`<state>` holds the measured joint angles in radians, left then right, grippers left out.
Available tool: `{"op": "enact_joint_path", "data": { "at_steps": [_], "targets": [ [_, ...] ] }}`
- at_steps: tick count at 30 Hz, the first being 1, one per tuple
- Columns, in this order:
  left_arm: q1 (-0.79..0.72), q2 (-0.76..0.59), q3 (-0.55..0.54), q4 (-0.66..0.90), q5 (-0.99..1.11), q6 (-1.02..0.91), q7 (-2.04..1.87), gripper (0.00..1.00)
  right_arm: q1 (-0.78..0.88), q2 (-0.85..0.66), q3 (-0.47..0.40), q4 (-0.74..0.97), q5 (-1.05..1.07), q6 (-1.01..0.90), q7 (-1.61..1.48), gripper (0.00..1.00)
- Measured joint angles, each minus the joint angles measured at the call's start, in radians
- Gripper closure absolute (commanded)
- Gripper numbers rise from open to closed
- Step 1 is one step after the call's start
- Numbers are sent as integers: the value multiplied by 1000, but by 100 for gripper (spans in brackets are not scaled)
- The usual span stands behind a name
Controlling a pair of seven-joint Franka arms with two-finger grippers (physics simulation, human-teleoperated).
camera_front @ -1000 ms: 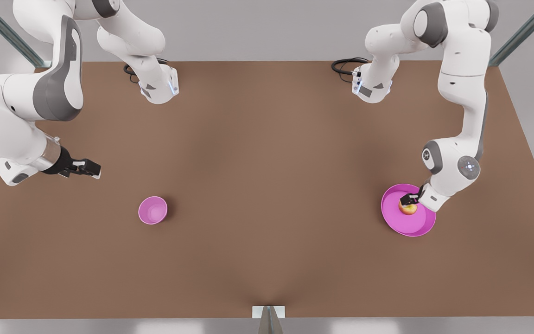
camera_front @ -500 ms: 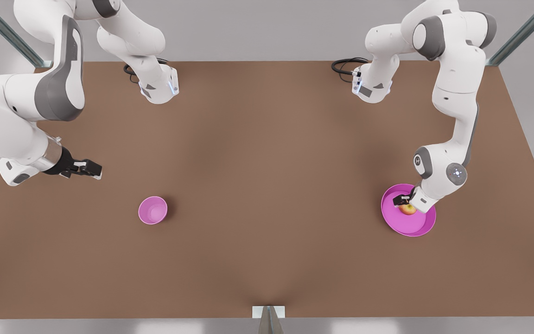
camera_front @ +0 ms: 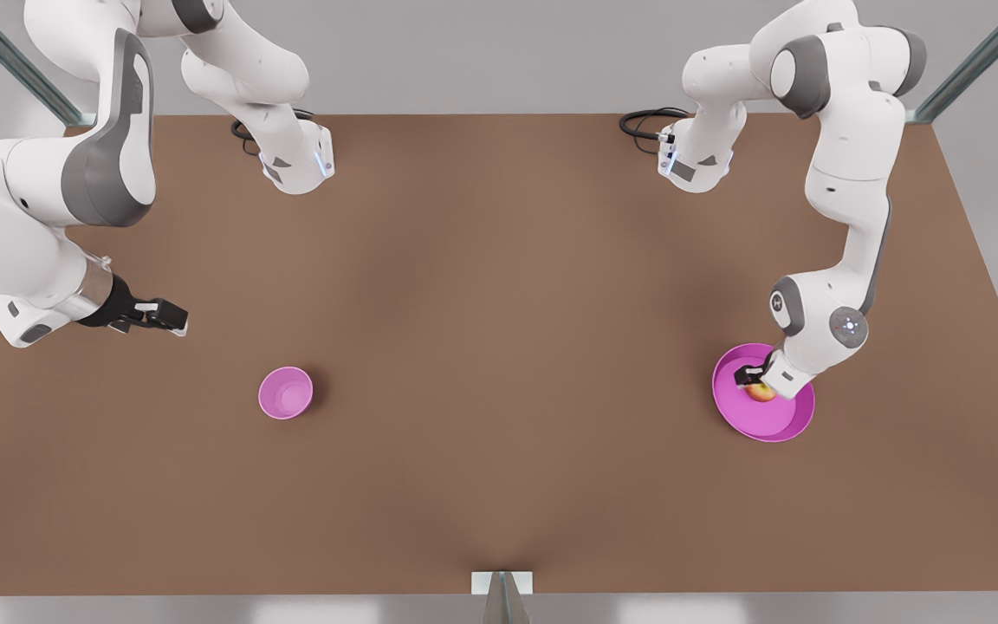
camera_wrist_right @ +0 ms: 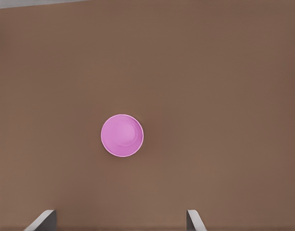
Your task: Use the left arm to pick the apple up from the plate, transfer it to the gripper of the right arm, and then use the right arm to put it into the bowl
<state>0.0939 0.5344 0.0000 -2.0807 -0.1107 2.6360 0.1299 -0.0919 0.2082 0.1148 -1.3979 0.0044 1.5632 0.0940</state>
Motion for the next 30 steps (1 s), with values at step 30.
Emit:
{"op": "enact_joint_path", "data": {
  "at_steps": [30],
  "targets": [
    [-112, 234, -471, 631, -1383, -545, 1147, 26, 22, 54, 63, -4, 267, 21, 19, 0]
  ]
}}
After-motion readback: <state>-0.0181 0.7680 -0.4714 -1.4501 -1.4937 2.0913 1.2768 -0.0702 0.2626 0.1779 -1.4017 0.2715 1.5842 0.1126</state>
